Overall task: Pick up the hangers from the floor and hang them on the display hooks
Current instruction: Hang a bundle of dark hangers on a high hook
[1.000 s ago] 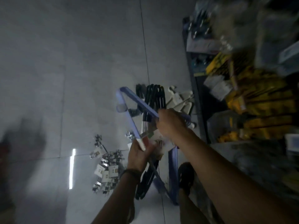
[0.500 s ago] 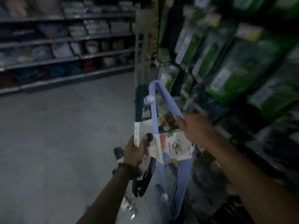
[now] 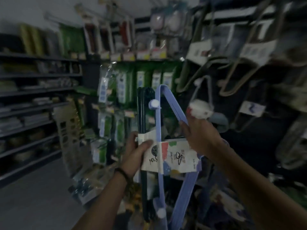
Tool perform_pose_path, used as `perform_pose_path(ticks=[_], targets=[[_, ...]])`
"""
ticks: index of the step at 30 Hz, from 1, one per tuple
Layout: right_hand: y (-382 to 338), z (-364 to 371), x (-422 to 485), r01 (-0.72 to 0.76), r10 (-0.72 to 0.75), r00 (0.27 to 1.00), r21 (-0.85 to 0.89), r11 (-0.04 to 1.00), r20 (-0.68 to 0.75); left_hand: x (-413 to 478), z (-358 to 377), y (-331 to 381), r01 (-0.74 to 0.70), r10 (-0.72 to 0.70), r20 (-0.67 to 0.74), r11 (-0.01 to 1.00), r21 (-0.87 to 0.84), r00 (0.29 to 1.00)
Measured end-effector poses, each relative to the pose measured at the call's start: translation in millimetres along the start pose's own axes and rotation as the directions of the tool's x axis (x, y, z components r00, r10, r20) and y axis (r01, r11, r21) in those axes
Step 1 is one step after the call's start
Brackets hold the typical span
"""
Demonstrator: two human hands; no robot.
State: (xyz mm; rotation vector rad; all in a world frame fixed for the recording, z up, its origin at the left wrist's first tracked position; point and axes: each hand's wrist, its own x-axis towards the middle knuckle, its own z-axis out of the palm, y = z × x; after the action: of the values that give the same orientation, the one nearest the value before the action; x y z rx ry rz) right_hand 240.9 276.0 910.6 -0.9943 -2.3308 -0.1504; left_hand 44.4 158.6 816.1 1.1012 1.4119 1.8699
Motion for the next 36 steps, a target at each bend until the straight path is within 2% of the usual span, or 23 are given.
perform_pose_path(ticks=[2,8,12,14,17,19,21,23,26,28,30,33,36], targets=[[27,-40,-6,-0.034,0.033,0.999,-0.036,0.999,-0.035,3,56,27,-0.058,0.058,0.054,0.998,-0.001,0.997],[125,-149,-59,-0.225,0.207,0.969,-0.146,0.963,-0.132,-2,201,78,-0.076,0.083,0.241,0.996,-0.037,0.967],[193,-226,-107,-0.331,0.300,0.937,-0.172,0.928,-0.180,-19,297,113,-0.254,0.239,0.168,0.964,0.074,0.956],[229,-261,-131,-0.359,0.310,0.925,-0.243,0.901,-0.217,-28,338,129,-0.341,0.312,0.197,0.930,0.136,0.929],[275,-312,-166,-0.421,0.336,0.894,-0.302,0.855,-0.296,-33,388,143,-0.525,0.461,0.301,0.832,0.180,0.835],[301,-344,-187,-0.431,0.322,0.883,-0.315,0.846,-0.342,-33,416,153,-0.614,0.550,0.293,0.762,0.206,0.782],[324,-373,-202,-0.430,0.323,0.882,-0.306,0.849,-0.343,-31,440,166,-0.660,0.612,0.250,0.714,0.232,0.750],[347,-394,-209,-0.448,0.349,0.879,-0.314,0.837,-0.326,-28,463,183,-0.711,0.654,0.278,0.649,0.271,0.703],[375,-417,-208,-0.491,0.378,0.859,-0.345,0.800,-0.345,-31,492,215,-0.745,0.609,0.437,0.599,0.294,0.662],[390,-429,-202,-0.501,0.380,0.853,-0.356,0.789,-0.357,-33,511,231,-0.755,0.564,0.551,0.622,0.207,0.616],[403,-440,-192,-0.528,0.407,0.842,-0.391,0.754,-0.353,-27,535,239,-0.755,0.530,0.650,0.647,0.104,0.544],[416,-455,-165,-0.567,0.448,0.823,-0.472,0.675,-0.348,-8,567,250,-0.825,0.537,0.728,0.562,0.067,0.426],[434,-468,-134,-0.569,0.431,0.823,-0.532,0.627,-0.371,5,596,266,-0.842,0.534,0.785,0.538,-0.030,0.313]])
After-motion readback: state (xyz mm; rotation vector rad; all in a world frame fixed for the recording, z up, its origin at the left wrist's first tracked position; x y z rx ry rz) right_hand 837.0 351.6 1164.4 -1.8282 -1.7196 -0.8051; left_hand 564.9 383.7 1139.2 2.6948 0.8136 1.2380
